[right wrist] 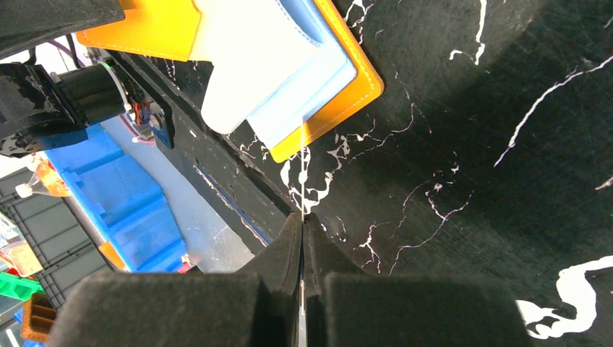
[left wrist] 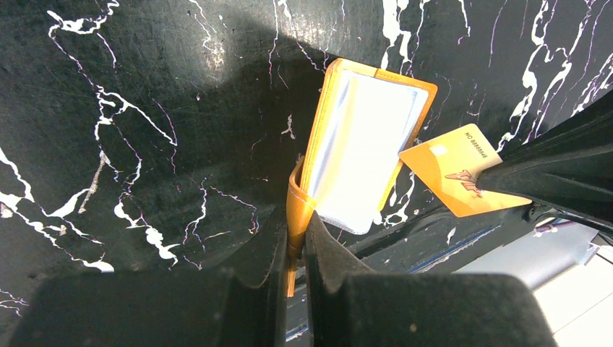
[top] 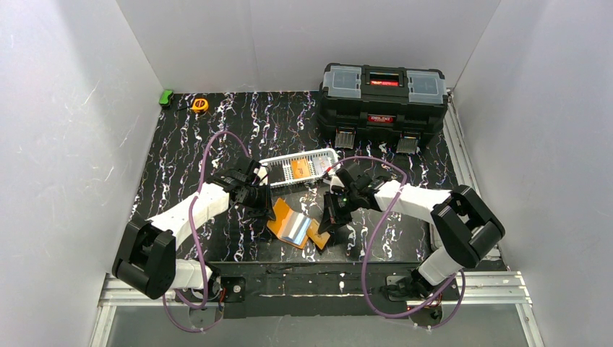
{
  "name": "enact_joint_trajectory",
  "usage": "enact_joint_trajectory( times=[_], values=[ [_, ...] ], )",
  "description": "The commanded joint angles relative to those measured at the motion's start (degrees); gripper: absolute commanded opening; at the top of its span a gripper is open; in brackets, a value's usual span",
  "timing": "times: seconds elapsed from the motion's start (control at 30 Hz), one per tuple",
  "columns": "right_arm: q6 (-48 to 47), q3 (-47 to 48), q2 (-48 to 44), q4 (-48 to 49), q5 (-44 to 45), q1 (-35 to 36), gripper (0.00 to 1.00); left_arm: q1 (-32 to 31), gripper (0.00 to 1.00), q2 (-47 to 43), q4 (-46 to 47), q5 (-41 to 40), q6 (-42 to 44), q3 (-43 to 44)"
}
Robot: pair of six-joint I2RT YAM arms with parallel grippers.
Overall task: Put the credit cards into the card holder
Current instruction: Open the card holder at the center of the board, then turn over the card slot in the card holder.
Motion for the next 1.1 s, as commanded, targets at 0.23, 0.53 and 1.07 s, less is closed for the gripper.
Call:
enact_joint_trajectory(
  times=[0.23, 0.53, 1.07],
  values=[
    [-0.10, 0.93, 3.04, 3.03, -1.72, -0.38, 0.01, 0.24, 0.00, -1.73, -0.36, 1.21, 0.31, -0.53],
    [0.74, 1.56, 5.36, 5.19, -2.67, -0.68, 0.01, 0.24, 0.00, -1.66, -0.36, 1.51, 0.51, -0.69],
    [2.82, 4.77, 4.84, 8.56, -5.95, -1.79, 0.01, 0.16, 0.00, -1.18, 0.14, 2.60, 1.03, -0.65]
  ],
)
